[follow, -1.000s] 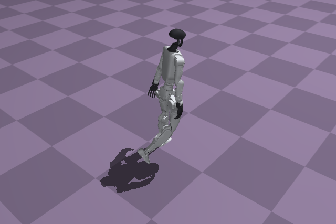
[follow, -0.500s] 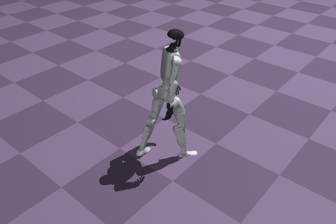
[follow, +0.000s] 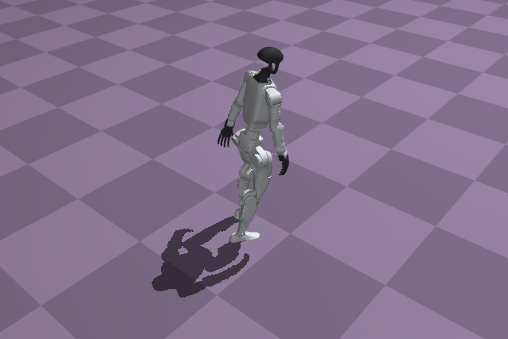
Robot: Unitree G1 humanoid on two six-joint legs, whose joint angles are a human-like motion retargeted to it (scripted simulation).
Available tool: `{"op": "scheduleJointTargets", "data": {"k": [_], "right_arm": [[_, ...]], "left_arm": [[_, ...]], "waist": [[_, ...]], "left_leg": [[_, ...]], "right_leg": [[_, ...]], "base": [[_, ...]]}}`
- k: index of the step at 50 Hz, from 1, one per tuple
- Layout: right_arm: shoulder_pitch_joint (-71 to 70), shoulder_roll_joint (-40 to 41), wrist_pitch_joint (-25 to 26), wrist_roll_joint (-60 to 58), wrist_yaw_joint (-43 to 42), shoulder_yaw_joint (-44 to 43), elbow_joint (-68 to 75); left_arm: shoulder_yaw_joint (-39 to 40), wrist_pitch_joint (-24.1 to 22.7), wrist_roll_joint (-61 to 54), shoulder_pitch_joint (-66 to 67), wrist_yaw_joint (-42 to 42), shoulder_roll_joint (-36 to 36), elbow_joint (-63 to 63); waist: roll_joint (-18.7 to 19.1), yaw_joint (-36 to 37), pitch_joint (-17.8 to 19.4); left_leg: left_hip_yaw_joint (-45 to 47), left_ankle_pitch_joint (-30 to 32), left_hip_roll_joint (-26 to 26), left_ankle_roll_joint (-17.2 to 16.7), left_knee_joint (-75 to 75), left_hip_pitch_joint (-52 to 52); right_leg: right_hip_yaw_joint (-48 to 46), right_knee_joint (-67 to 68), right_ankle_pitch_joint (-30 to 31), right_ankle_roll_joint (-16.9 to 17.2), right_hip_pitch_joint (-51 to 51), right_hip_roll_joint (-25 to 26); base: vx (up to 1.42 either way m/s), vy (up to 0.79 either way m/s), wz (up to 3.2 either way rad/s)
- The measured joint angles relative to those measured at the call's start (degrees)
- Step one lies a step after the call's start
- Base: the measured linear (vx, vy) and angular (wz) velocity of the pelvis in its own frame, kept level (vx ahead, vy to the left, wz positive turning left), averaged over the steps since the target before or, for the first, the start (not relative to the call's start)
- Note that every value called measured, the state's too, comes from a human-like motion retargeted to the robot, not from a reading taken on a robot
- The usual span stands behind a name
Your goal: Walk
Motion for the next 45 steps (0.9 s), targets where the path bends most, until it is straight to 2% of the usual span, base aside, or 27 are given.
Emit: {"op": "scheduleJointTargets", "data": {"k": [3, 5, 7, 11, 14, 17, 20, 21, 23, 25, 28, 33, 38, 40, 42, 45], "right_arm": [[-0.8, 0.8, -0.9, 1.0, 0.1, 0.2, -0.8], [-0.9, 1.1, -1.2, 1.5, 0.2, 0.5, -0.8], [-0.4, 1.2, -1.1, 1.7, 0.5, 1.1, -0.7], [1.6, 0.8, -0.6, 1.3, 0.8, 1.5, 0.3], [3.9, 0.2, 0.5, 0.4, 1.2, 1.4, 2.0], [6.8, -0.6, 1.4, -0.2, 1.0, 0.7, 3.5], [9.1, -1.8, 2.0, 0.3, 1.4, 0.2, 5.0], [9.8, -2.2, 2.3, 0.1, 1.5, 0.1, 5.2], [11.5, -2.9, 2.7, -0.4, 1.8, -0.2, 5.3], [13.1, -3.4, 2.9, -0.7, 1.9, -0.7, 5.0], [15.2, -3.6, 2.7, -0.1, 2.0, -2.0, 4.5], [17.7, -4.0, 2.4, 0.8, 1.8, -3.3, 4.1], [18.1, -4.2, 3.0, 0.6, 2.2, -3.8, 4.9], [18.1, -4.0, 3.1, 0.5, 2.1, -4.0, 5.0], [17.8, -3.5, 3.0, 0.4, 2.1, -4.3, 5.0], [18.1, -3.7, 3.0, 0.2, 1.9, -4.6, 5.0]], "left_arm": [[1.0, 0.5, -0.3, 0.9, -0.1, -0.2, 0.6], [1.6, 0.7, -0.4, 1.3, -0.2, -0.2, 0.8], [2.1, 0.8, -0.3, 1.4, -0.4, -0.3, 0.8], [2.7, 0.7, -0.5, 0.8, -0.4, -0.3, 0.4], [2.7, 1.0, -1.0, -0.4, -0.6, -0.1, 0.6], [1.9, 1.3, -1.8, -2.6, -0.6, 0.2, 1.0], [0.6, 1.1, -2.3, -5.7, -0.2, 0.2, 0.8], [-0.1, 1.0, -2.5, -6.7, -0.3, 0.1, 0.7], [-1.7, 0.7, -2.7, -8.7, -0.8, 0.3, 0.2], [-3.4, 0.4, -2.6, -11.0, -1.3, 0.7, -0.5], [-5.3, -0.4, -1.9, -14.4, -1.3, 1.3, -2.4], [-7.3, -2.8, -2.6, -18.5, -1.2, 1.2, -6.0], [-8.8, -4.7, -3.5, -20.4, -2.0, 1.3, -8.3], [-9.4, -4.9, -3.3, -20.5, -2.0, 1.6, -8.4], [-10.0, -4.8, -3.0, -20.3, -2.2, 2.0, -7.9], [-10.3, -4.4, -2.0, -18.8, -1.9, 0.8, -6.6]], "waist": [[0.5, -0.8, 0.3], [0.3, -0.9, -0.1], [-0.1, 0.1, -0.8], [-1.2, 2.8, -1.4], [-3.0, 3.8, -2.6], [-3.5, 3.9, -3.0], [-1.8, 2.7, -2.4], [-0.8, 2.6, -2.5], [1.2, 2.2, -2.9], [2.9, 2.2, -3.2], [3.3, 2.2, -2.8], [2.0, 0.6, -2.4], [-1.6, -0.9, -1.2], [-2.3, -0.8, -0.4], [-1.6, -1.8, 0.4], [-0.8, -4.2, 0.5]], "left_leg": [[0.2, 1.0, 0.8, 4.9, -13.5, -0.9], [2.4, 2.2, 1.0, 5.0, -20.6, -1.2], [6.0, 1.3, 1.9, 3.8, -21.8, -1.3], [2.9, 4.0, 0.1, 7.0, -17.8, -1.0], [-0.4, 2.2, -1.8, 8.8, -14.2, -1.4], [0.7, -1.4, -1.9, 8.7, -12.2, 0.0], [1.9, -4.2, -0.8, 8.3, -12.5, 3.1], [1.7, -4.9, 0.3, 7.9, -12.4, 3.5], [2.0, -6.3, 2.4, 7.3, -12.1, 4.3], [2.0, -7.5, 3.8, 6.9, -12.2, 5.2], [2.4, -8.6, 3.8, 6.5, -13.1, 7.4], [2.9, -9.8, 1.1, 5.9, -15.3, 11.9], [2.8, -11.4, -4.0, 5.1, -16.7, 17.5], [2.9, -11.6, -3.9, 3.8, -17.1, 20.0], [1.6, -11.8, -1.1, 1.4, -16.7, 21.5], [-1.6, -13.0, -3.1, 1.8, -16.0, 23.5]], "right_leg": [[-1.2, -0.3, -1.6, -0.7, 2.7, 1.6], [-1.8, -0.2, -2.4, -0.8, 4.3, 2.1], [-0.7, 0.3, -3.1, -0.9, 5.3, 2.3], [2.5, 2.1, -1.7, -0.6, 7.3, 3.2], [5.0, 4.2, 3.5, 0.2, 7.9, 2.8], [6.0, 8.5, 13.3, 1.9, 7.9, 3.1], [5.9, 16.2, 24.4, 5.4, 6.0, 5.3], [4.4, 19.6, 24.9, 6.9, 4.9, 5.0], [2.5, 26.2, 23.8, 8.2, 1.8, 5.1], [0.7, 31.3, 19.3, 6.4, -1.7, 4.1], [1.5, 32.4, 15.4, 7.0, -6.4, 2.6], [3.2, 21.9, 10.5, 11.7, -11.1, -2.5], [9.7, 6.7, 9.5, 14.7, -12.8, -8.2], [11.8, 1.8, 11.5, 15.9, -13.1, -8.2], [16.8, -0.6, 14.4, 15.9, -13.5, -4.4], [26.2, -0.3, 10.6, 15.9, -11.4, -4.8]], "base": [[0.60, -0.02, 0.16], [0.56, -0.02, -0.14], [0.58, 0.00, -0.53], [0.58, 0.02, -0.75], [0.70, 0.07, -0.60], [0.54, 0.07, -0.35], [0.53, 0.11, -0.13], [0.58, 0.11, -0.30], [0.58, 0.10, -0.39], [0.43, 0.06, -0.41], [0.42, 0.05, -0.18], [0.36, 0.03, 0.17], [0.34, -0.06, 0.30], [0.39, -0.32, 0.33], [0.40, -0.38, 0.79], [0.44, 0.05, 1.21]]}}
